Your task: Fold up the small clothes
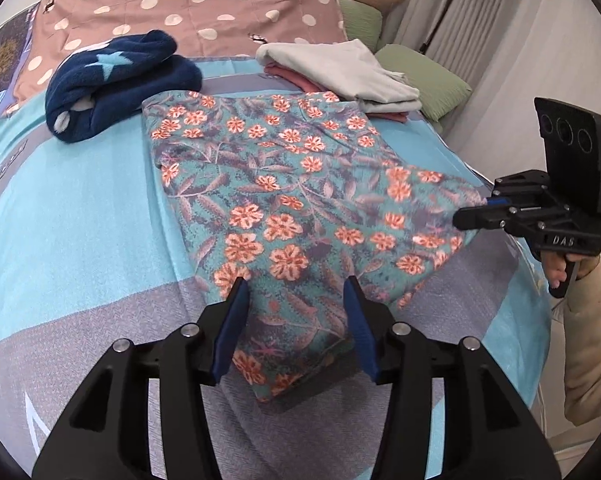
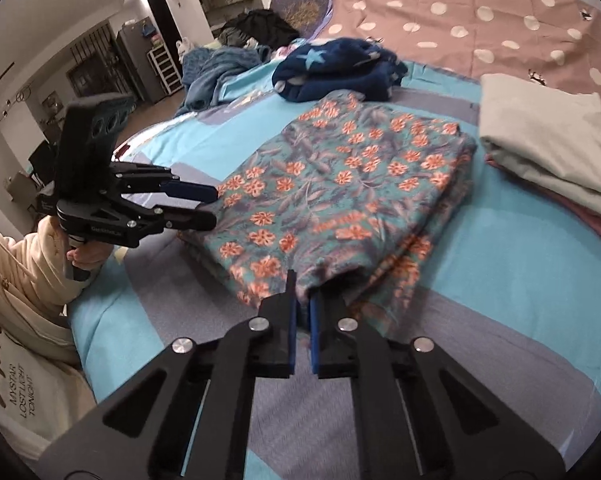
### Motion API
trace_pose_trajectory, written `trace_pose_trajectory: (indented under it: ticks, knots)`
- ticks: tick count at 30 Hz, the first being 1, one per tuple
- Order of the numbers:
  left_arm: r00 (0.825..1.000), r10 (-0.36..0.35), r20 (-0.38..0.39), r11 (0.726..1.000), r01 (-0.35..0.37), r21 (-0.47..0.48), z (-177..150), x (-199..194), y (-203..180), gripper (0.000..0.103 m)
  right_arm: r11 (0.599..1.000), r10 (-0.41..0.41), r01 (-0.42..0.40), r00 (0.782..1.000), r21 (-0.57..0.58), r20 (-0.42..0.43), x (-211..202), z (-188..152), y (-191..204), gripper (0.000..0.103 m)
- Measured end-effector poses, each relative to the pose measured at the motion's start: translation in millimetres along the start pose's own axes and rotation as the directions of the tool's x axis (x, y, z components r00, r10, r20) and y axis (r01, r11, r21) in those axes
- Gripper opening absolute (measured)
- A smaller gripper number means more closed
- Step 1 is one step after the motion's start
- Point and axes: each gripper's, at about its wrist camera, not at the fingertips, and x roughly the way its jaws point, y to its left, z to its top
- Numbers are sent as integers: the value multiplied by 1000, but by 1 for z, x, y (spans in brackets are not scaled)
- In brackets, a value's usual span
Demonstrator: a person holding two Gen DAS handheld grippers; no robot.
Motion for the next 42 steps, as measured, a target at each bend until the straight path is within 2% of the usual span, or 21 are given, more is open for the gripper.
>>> trace_pose_trajectory:
  ticks: [3, 6, 12, 14, 15, 16, 17, 18, 19, 20, 22, 24, 26, 29, 31, 34, 36, 38, 40, 42]
  knots:
    - [1000, -8, -1, 1000, 8, 19, 0, -4, -6, 52, 1000, -18, 18, 1000, -3, -17, 0, -4, -1, 5]
    - [1000, -16, 4, 999, 16, 45, 0, -5, -10, 58, 999, 3, -2, 1000, 42, -31, 11, -11, -9, 5]
    - [999, -50, -8, 999, 50, 4, 7, -3, -2, 58, 990, 41, -29, 995, 137, -86, 32, -29, -26, 9]
    - [998, -60, 11, 998, 60, -1, 17, -7, 1, 58, 990, 33, -21, 996, 137, -86, 24, -24, -23, 14]
    - [997, -70, 22, 998, 70, -7, 23, -8, 3, 58, 993, 0, 7, 998, 119, -60, 14, -17, -20, 22]
    - [996, -83, 31, 996, 84, -20, 30, -8, 5, 58, 994, -21, 22, 1000, 103, -9, 1, -7, -16, 33]
    - [995, -95, 36, 995, 96, -33, 34, -7, 7, 58, 995, -22, 19, 999, 99, 29, -8, 0, -14, 37]
    - [993, -109, 41, 993, 111, -48, 39, -4, 9, 58, 995, -29, 19, 995, 98, 98, -20, 11, -11, 48]
    - [992, -120, 41, 991, 122, -63, 42, 0, 11, 58, 994, -30, 13, 986, 109, 162, -28, 22, -9, 51]
    - [992, -121, 30, 989, 124, -81, 44, 7, 14, 58, 992, -20, -5, 979, 123, 203, -29, 31, -7, 51]
    - [992, -122, -8, 986, 121, -114, 42, 22, 19, 58, 994, -25, 2, 980, 112, 199, -17, 42, -2, 48]
    - [987, -152, -42, 976, 143, -162, 35, 36, 26, 58, 995, -62, 50, 989, 87, 133, 12, 47, 3, 42]
    - [983, -174, -51, 969, 162, -189, 30, 43, 31, 58, 993, -65, 60, 997, 104, 46, 47, 41, -2, 40]
    - [978, -200, -55, 959, 183, -218, 29, 45, 36, 58, 986, -94, 96, 995, 136, -23, 74, 23, -13, 36]
    - [978, -201, -55, 959, 185, -214, 28, 46, 34, 58, 984, -70, 64, 997, 169, 26, 75, 12, -20, 35]
    - [981, -186, -49, 963, 172, -208, 27, 40, 34, 58, 970, -20, 6, 998, 244, 55, 71, 6, -31, 33]
    - [981, -190, -26, 959, 180, -220, 32, 27, 40, 58, 970, -41, 33, 999, 240, 28, 66, 12, -27, 33]
    - [986, -165, 17, 963, 164, -212, 44, 12, 48, 58, 973, -100, 92, 995, 210, 27, 58, 25, -16, 34]
    - [987, -158, 35, 963, 162, -214, 56, 3, 58, 58, 981, -135, 123, 988, 152, 73, 47, 40, 4, 43]
    - [981, -190, 48, 953, 196, -229, 75, 0, 72, 59, 987, -144, 135, 985, 93, 98, 47, 53, 27, 44]
